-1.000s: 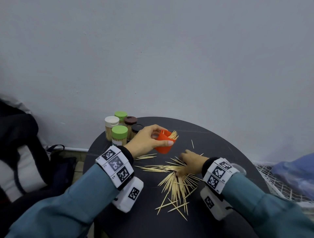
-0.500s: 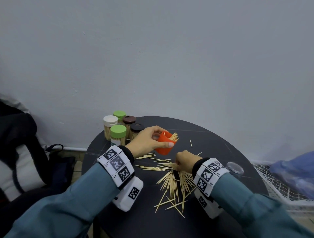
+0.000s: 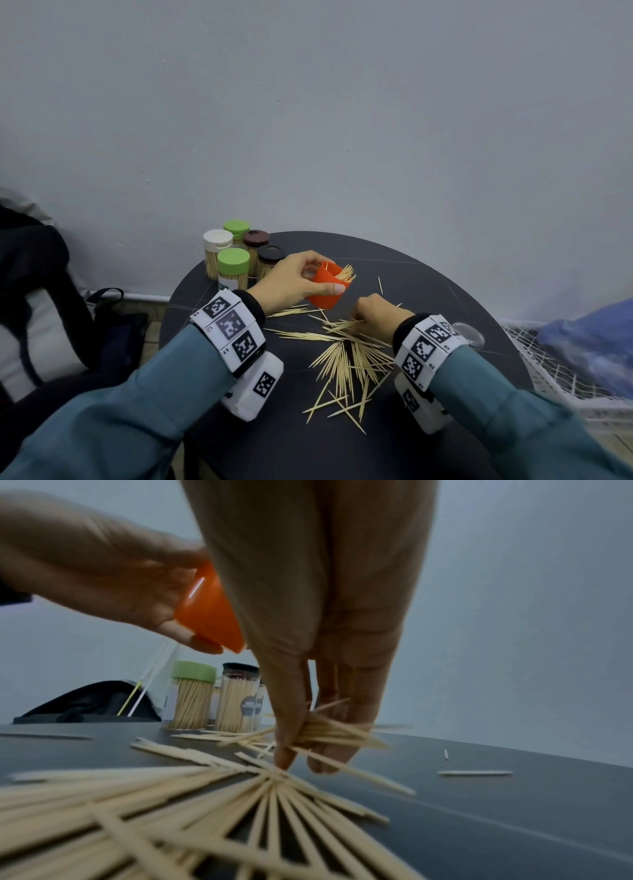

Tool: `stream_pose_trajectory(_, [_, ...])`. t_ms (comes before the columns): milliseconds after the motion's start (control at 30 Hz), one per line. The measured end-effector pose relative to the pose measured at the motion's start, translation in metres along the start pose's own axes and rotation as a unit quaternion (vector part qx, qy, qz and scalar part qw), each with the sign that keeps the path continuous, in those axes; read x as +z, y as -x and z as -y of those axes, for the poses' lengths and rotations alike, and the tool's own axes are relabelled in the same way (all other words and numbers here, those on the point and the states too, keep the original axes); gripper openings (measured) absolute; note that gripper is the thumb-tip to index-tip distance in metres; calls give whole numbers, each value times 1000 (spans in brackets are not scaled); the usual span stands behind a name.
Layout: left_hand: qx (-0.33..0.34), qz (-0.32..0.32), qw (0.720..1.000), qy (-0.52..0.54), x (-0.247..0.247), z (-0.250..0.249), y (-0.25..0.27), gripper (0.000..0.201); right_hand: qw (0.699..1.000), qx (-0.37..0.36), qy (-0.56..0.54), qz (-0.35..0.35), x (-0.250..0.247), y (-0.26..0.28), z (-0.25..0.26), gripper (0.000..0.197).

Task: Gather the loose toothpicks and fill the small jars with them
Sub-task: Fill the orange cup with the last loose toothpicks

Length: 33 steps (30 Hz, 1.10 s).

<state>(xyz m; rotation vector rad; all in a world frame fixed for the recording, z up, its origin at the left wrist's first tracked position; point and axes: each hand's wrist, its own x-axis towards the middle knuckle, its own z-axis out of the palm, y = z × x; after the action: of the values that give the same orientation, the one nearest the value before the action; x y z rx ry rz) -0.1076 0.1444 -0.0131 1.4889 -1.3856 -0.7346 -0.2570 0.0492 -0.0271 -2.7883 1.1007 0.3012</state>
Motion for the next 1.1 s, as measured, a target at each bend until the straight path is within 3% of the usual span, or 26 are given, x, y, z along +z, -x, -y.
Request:
stream_pose_trajectory(167, [3, 1, 1000, -7, 1, 0, -1, 50, 998, -1, -57, -23, -6, 6, -10, 22])
stream_pose_trajectory(267, [2, -1, 1000, -9, 1, 0, -2, 50, 981, -4, -189, -53, -10, 11, -17, 19])
stream_pose_trajectory(400, [3, -4, 1000, -4, 2, -1, -1, 48, 902, -1, -397, -169, -18, 15, -17, 16])
stream_pose_trajectory(567, [-7, 0, 1000, 7, 2, 1, -1, 49, 800, -55, -491, -342, -35, 12, -2, 18])
stream_pose_trajectory(633, [-9, 2, 1000, 9, 3, 2, -2, 48, 774, -79, -493, -389, -43, 10, 3, 20])
stream_pose_trajectory(733, [-7, 2, 1000, 17, 5, 2, -3, 45, 776, -96, -472, -408, -46, 7, 13, 19])
stream_pose_trajectory(867, [5, 1, 1000, 25, 6, 2, -3, 46, 811, -113, -467, -334, -29, 5, 26, 19])
stream_pose_trajectory(967, [20, -4, 999, 26, 5, 1, -3, 44, 804, -130, -505, -286, -17, 4, 31, 17])
stream_pose_trajectory(1100, [11, -5, 1000, 23, 4, 1, -3, 49, 788, -132, -534, -277, -15, 2, 33, 18])
